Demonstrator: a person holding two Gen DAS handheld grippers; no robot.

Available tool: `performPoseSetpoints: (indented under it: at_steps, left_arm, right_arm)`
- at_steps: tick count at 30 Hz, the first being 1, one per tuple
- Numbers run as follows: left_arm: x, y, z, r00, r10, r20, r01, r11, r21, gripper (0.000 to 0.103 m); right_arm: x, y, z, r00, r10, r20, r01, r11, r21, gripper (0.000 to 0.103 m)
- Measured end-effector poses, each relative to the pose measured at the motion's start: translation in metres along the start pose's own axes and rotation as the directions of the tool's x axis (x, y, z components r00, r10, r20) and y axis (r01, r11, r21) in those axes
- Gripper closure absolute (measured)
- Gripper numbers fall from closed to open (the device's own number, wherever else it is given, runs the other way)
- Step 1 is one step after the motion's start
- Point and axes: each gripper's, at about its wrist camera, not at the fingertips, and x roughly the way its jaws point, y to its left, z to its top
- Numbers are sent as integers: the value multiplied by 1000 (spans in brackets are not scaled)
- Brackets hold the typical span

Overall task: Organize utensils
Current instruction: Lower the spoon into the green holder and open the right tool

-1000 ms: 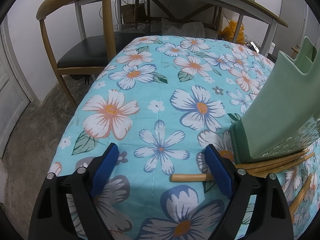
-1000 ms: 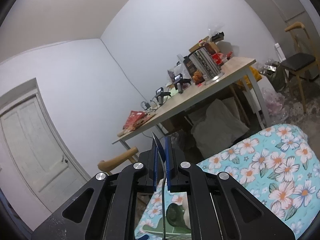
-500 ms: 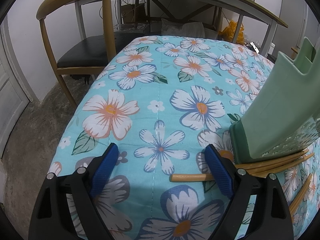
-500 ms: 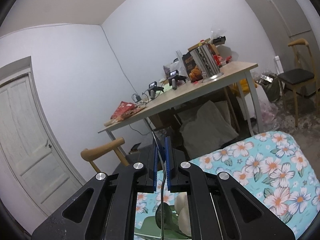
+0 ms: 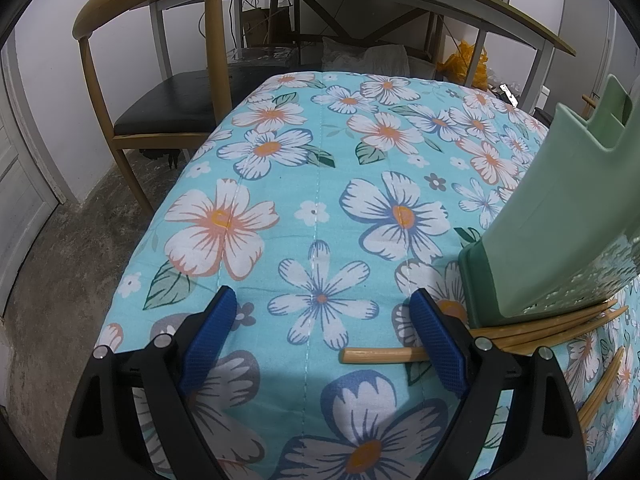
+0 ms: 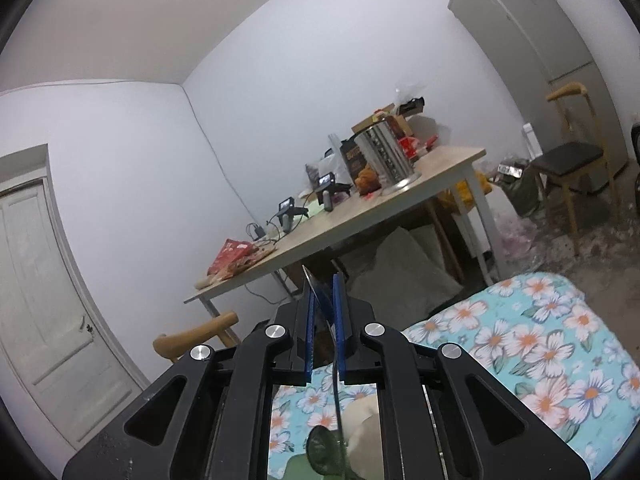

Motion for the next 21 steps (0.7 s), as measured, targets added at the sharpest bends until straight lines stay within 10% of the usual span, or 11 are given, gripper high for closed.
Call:
performPoseSetpoints:
  at_steps: [21]
  left_arm:
    - [-1, 1, 0, 1000, -12, 2, 12, 1000, -4, 17]
  right_arm:
    - [15, 32, -13, 999, 5, -52, -12, 993, -121, 86]
